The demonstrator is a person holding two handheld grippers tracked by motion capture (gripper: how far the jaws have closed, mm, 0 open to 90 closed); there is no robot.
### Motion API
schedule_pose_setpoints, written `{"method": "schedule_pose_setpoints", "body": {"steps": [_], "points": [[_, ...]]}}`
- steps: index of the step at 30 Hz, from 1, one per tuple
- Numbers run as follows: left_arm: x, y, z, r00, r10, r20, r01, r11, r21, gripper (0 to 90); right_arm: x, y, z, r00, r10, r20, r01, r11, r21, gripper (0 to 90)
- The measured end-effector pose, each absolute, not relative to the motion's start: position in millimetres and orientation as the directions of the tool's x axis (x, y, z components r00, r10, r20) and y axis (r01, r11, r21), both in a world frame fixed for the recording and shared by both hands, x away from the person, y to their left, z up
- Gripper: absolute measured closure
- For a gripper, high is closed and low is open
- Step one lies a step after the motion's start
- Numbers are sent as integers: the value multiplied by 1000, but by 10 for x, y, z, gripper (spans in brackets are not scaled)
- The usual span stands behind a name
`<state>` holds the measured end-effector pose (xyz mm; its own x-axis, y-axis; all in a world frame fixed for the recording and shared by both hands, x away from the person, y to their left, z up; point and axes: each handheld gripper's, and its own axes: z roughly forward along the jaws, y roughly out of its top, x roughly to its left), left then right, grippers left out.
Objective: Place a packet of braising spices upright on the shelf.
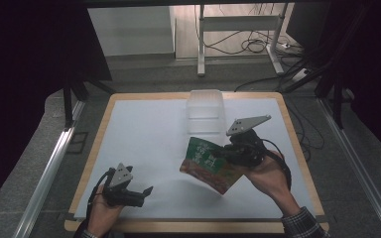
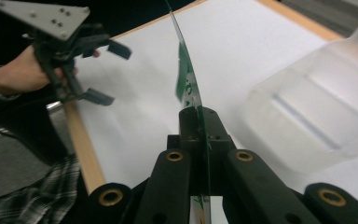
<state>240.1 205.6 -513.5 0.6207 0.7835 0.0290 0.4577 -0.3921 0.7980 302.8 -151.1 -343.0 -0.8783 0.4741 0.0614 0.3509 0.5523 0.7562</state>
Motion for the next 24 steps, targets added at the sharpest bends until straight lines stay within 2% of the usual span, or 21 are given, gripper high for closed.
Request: {"method": "schedule_pose_setpoints", "body": {"steps": [4,24], "points": [[2401,2054,-5136,621,783,32,458,-396,796,9,3142,-1554,-3282,-860,509,24,346,549,761,891],[2403,2076,-5123,621,784,24,458,-387,801,3,3684,-1573,-2717,-838,545,-22,313,515,798,891]]}}
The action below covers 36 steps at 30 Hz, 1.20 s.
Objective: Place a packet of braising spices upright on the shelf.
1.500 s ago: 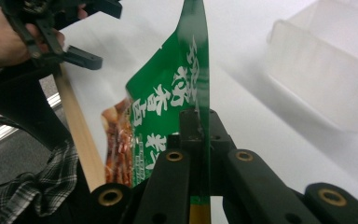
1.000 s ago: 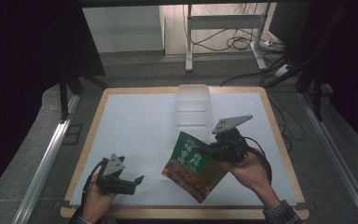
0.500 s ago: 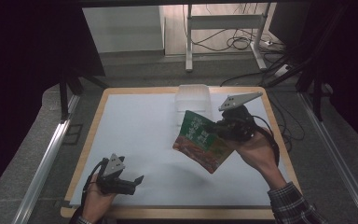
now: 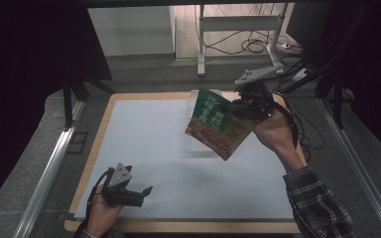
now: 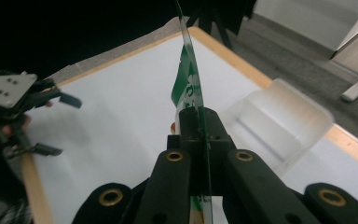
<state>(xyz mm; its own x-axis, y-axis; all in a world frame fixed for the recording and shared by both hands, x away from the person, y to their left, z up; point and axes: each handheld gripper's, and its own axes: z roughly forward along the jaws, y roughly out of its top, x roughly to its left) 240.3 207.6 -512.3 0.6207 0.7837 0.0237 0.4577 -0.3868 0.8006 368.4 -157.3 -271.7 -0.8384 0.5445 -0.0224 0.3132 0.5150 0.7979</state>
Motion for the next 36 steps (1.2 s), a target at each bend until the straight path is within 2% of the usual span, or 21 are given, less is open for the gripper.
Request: {"method": "schedule_pose_setpoints", "body": {"steps": [7,17,36], "points": [[2406,2089,-5116,615,788,21,460,-381,802,0,3919,-1528,-2532,-824,565,-43,296,494,817,891],[2409,2075,-5123,619,785,34,462,-399,792,0,4214,-1428,-2497,-804,591,-61,293,484,824,891],[2408,2075,-5122,622,782,36,462,-404,790,0,4591,-1267,-2899,-819,572,-49,301,499,813,891]]}}
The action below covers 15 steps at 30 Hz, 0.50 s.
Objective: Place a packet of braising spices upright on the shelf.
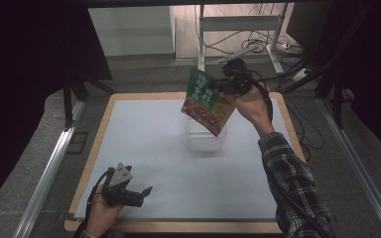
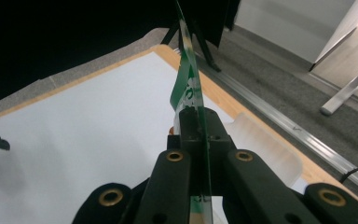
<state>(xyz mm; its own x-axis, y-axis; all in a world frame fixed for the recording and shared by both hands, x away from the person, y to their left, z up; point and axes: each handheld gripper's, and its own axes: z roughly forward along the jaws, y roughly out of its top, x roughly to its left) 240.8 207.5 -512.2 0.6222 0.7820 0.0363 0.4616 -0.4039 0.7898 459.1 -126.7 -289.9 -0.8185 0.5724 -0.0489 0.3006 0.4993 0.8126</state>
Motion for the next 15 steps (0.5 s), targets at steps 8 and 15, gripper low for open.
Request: {"method": "schedule_pose_setpoints", "body": {"steps": [8,15], "points": [[2408,2070,-5123,623,781,37,462,-406,789,0,4611,-1275,-3039,-837,546,-38,322,547,773,891],[2407,2072,-5123,623,782,33,465,-404,788,0,4683,-1248,-3192,-834,551,-28,353,573,740,891]]}}
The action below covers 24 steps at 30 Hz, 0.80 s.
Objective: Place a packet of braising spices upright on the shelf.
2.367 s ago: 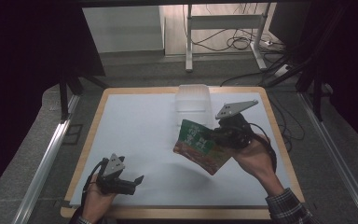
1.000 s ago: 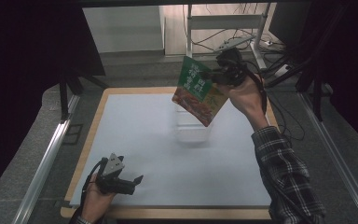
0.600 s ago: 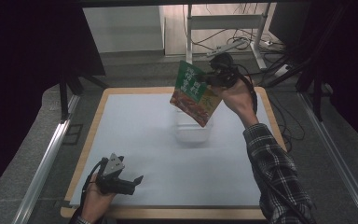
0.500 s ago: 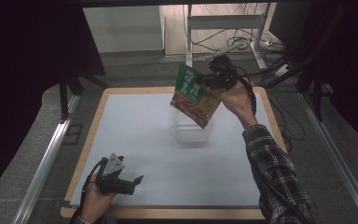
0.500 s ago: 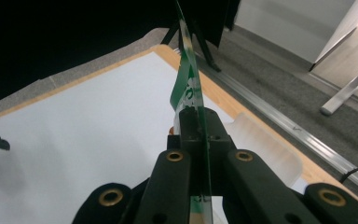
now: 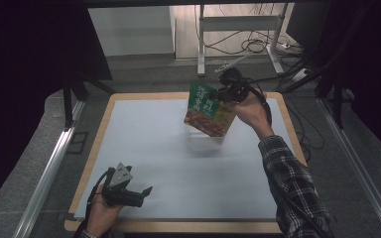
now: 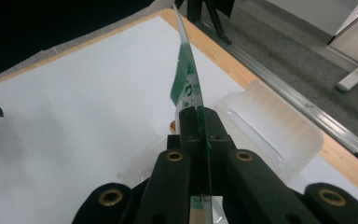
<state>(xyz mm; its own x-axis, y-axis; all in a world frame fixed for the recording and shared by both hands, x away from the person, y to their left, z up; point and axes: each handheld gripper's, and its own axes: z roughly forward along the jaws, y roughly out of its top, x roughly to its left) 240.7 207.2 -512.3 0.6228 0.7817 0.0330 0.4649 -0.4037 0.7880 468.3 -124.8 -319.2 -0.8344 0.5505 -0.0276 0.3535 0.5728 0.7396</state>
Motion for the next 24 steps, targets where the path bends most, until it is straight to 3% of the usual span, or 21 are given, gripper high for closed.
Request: {"method": "schedule_pose_setpoints", "body": {"steps": [24], "points": [[2406,2055,-5124,627,778,35,465,-410,785,0,4873,-1100,-3506,-800,600,19,431,553,713,870]]}}
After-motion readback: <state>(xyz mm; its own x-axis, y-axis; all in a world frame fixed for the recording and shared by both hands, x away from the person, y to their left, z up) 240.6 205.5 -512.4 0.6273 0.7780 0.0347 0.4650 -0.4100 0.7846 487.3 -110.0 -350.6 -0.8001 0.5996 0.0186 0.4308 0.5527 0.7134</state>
